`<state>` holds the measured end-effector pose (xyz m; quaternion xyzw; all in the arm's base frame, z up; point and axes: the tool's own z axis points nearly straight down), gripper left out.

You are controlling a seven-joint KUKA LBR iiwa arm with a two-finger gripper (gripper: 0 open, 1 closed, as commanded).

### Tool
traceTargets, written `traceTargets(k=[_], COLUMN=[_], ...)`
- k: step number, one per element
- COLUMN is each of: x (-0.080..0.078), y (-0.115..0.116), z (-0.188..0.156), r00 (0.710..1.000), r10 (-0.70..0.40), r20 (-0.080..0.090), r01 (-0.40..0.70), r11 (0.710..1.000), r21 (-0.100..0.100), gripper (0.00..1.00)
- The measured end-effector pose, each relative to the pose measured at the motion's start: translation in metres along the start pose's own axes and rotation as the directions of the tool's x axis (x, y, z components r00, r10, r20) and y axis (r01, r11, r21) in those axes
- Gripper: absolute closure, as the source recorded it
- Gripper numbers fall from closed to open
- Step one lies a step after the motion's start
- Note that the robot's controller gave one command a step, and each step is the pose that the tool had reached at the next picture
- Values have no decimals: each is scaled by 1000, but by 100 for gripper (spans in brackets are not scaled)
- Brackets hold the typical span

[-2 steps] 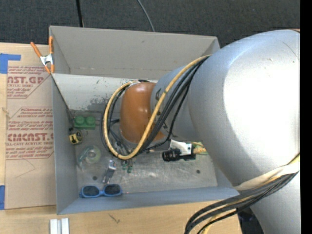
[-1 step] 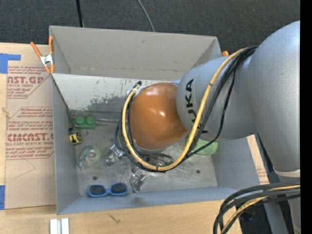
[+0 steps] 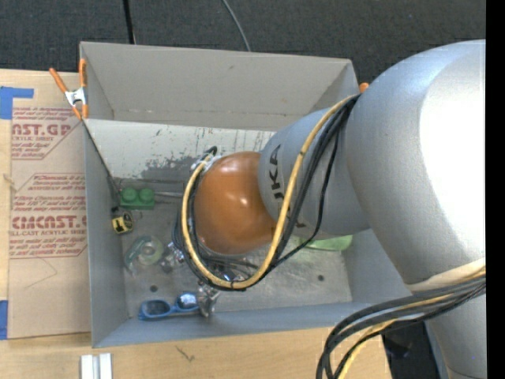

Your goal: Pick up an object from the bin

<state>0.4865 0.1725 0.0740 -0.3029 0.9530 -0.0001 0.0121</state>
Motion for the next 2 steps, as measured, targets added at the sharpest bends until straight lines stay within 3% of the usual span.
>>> traceTargets(k=[1,2], x=[2,-10], y=[2,10], z=[0,-161], r00=[1000,997], r10=[1,-78], r20=[-10,-12], r01=[-1,78], r11=[1000,997], r21=[-5,-7], gripper=[100,100])
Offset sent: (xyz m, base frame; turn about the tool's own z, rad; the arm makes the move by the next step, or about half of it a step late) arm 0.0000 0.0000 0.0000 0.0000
